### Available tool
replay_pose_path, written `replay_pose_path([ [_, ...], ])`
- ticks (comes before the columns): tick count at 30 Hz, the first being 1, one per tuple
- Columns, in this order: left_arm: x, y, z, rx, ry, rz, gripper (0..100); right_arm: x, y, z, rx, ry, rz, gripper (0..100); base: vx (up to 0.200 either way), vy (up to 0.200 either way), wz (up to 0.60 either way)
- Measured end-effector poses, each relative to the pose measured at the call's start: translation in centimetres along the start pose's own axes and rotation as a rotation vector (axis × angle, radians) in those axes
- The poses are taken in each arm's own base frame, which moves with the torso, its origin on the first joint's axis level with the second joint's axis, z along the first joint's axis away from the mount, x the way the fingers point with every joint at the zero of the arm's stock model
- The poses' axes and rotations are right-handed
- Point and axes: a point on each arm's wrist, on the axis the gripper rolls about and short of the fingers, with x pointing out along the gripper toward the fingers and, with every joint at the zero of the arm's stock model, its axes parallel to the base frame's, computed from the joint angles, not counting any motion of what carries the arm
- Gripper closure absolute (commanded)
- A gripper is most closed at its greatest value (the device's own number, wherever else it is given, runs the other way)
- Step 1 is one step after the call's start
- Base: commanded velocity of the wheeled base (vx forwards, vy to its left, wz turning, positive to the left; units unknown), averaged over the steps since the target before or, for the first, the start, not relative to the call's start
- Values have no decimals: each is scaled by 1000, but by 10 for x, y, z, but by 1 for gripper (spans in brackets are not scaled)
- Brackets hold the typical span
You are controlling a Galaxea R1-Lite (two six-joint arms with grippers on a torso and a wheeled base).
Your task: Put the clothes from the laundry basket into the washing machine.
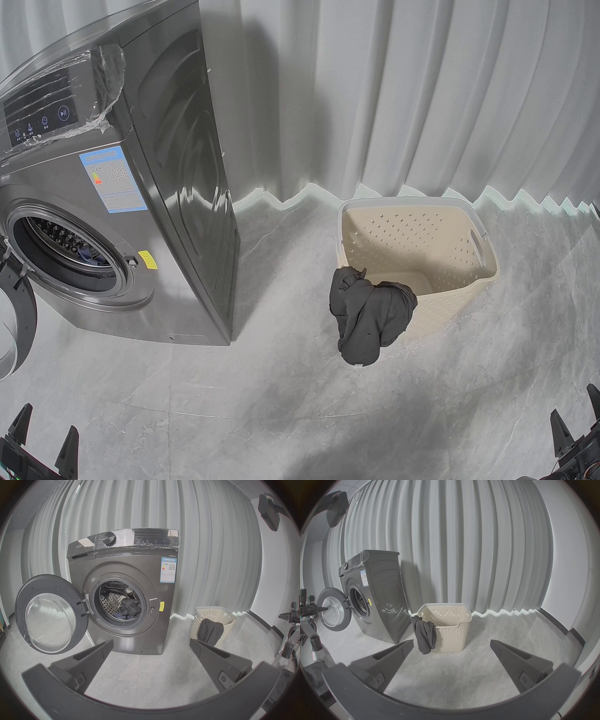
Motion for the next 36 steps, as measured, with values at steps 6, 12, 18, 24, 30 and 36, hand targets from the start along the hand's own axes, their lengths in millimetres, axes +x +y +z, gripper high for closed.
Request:
replay_pose_path([
  [6, 0, 0, 0, 0, 0, -1, 0, 0, 0, 0, 0, 0, 0, 0, 0, 0, 0],
  [12, 0, 0, 0, -1, 0, 0, 0, 0, 0, 0, 0, 0, -1, 0, 0, -133, 0],
  [18, 0, 0, 0, -3, 0, -1, 0, 0, 0, 0, 0, 0, 0, 0, 0, -167, 0],
  [24, 0, 0, 0, -4, 0, 0, 0, 0, 0, 0, 0, 0, 0, 0, 0, 0, 0],
  [30, 0, 0, 0, 0, 0, 0, 0, 0, 0, 0, 0, 0, 0, 0, 33, 0, 0],
  [36, 0, 0, 0, -1, 0, 0, 0, 0, 0, 0, 0, 0, 0, 0, 200, 0, 0],
])
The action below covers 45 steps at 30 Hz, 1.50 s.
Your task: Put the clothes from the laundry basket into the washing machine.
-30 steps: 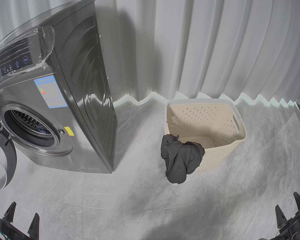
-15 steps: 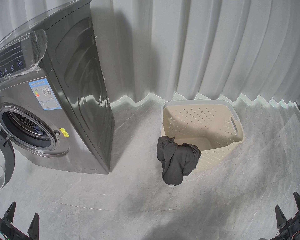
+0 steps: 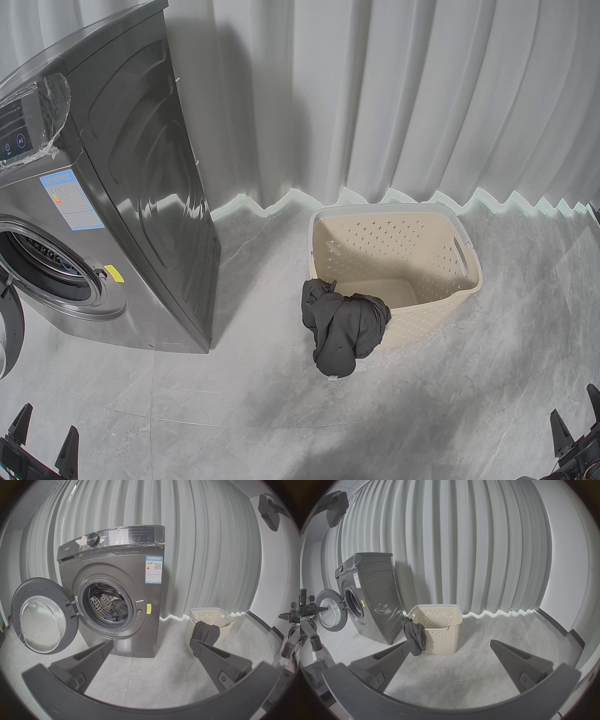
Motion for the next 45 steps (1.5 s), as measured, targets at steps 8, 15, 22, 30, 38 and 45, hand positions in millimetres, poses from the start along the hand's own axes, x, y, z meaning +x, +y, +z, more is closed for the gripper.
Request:
replay_pose_path([
  [8, 0, 0, 0, -2, 0, 0, 0, 0, 0, 0, -2, 4, -1, 0, 125, 0, 0],
  [15, 0, 0, 0, -5, 0, 2, 0, 0, 0, 0, -1, -5, -2, 0, 0, 0, 0],
  [22, 0, 0, 0, -5, 0, 2, 0, 0, 0, 2, 5, -18, 1, 0, 0, 0, 0],
  [30, 0, 0, 0, -1, 0, 2, 0, -10, 1, 54, 50, -133, 75, 0, 0, 0, 0],
  [38, 0, 0, 0, 0, 0, 2, 0, 27, 2, 89, 81, -16, 209, 0, 0, 0, 0],
  [45, 0, 0, 0, 1, 0, 1, 0, 85, 3, 94, 101, 104, 262, 0, 0, 0, 0],
])
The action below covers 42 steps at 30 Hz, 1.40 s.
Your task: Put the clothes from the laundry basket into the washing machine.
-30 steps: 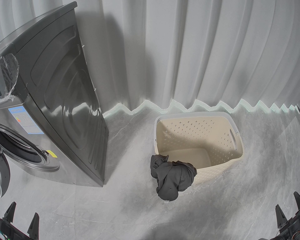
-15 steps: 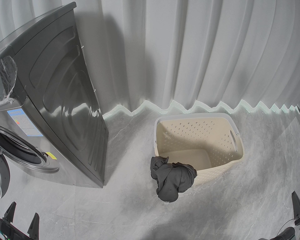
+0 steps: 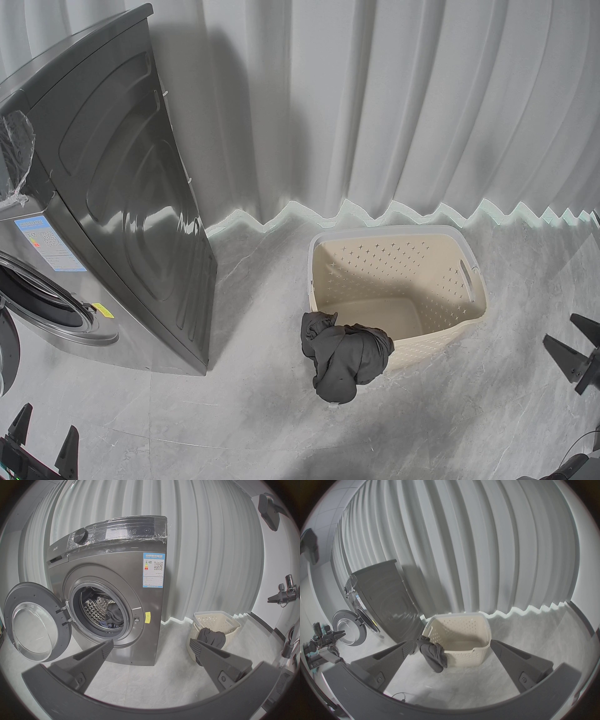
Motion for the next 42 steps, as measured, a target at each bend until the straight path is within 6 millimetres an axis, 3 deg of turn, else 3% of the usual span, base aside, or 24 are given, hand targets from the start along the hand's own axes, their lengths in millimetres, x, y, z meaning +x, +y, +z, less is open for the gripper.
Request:
replay_pose_path([
  [6, 0, 0, 0, 1, 0, -1, 0, 44, 1, -7, 100, 149, 112, 0, 0, 0, 0],
  [14, 0, 0, 0, 2, 0, -1, 0, 87, 8, -12, 118, 196, 140, 0, 0, 0, 0],
  [30, 0, 0, 0, 6, 0, -3, 0, 155, 38, -39, 70, 213, 145, 0, -38, 0, 0],
  [42, 0, 0, 0, 2, 1, -4, 0, 190, 63, -61, 43, 283, 201, 0, 0, 0, 0],
])
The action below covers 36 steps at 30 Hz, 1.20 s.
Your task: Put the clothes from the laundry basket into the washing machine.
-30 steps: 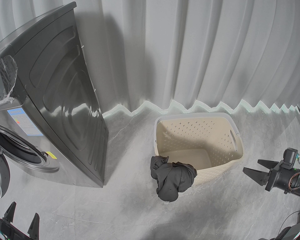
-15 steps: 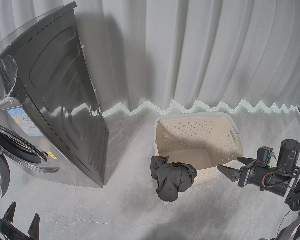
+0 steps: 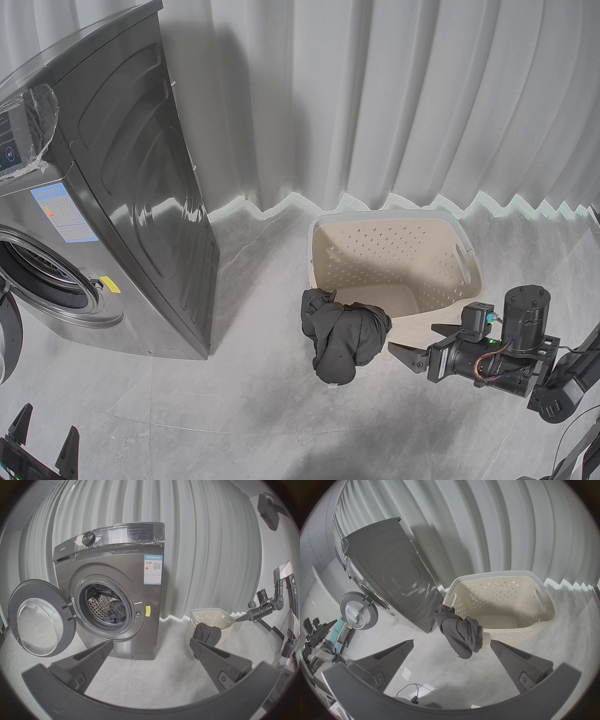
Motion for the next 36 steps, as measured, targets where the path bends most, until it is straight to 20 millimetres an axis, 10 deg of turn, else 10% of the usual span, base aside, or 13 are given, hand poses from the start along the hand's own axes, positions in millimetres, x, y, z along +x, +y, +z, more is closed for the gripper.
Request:
replay_pose_path([
  [36, 0, 0, 0, -1, 0, 0, 0, 92, -12, -29, -69, -5, -34, 0, 0, 0, 0],
])
